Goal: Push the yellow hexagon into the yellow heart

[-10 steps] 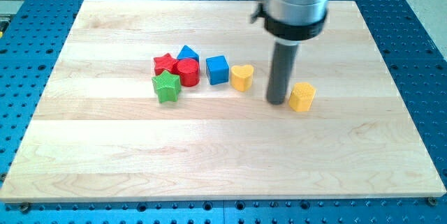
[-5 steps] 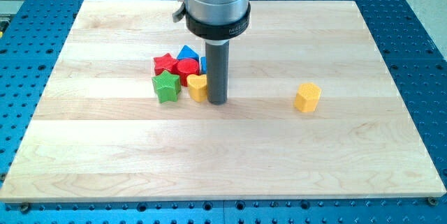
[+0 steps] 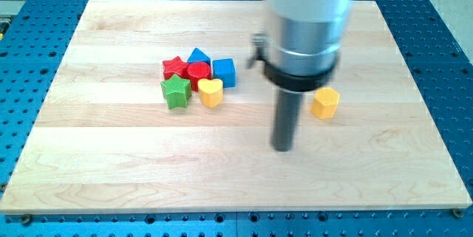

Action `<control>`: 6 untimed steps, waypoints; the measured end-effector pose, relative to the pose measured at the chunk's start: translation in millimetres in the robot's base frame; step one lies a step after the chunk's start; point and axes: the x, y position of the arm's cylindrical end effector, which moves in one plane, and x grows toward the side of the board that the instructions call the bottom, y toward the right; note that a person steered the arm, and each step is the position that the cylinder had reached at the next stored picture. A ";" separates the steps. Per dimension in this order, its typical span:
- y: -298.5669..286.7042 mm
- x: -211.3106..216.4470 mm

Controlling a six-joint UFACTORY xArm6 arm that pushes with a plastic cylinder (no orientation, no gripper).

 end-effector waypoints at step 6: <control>37.3 -96.8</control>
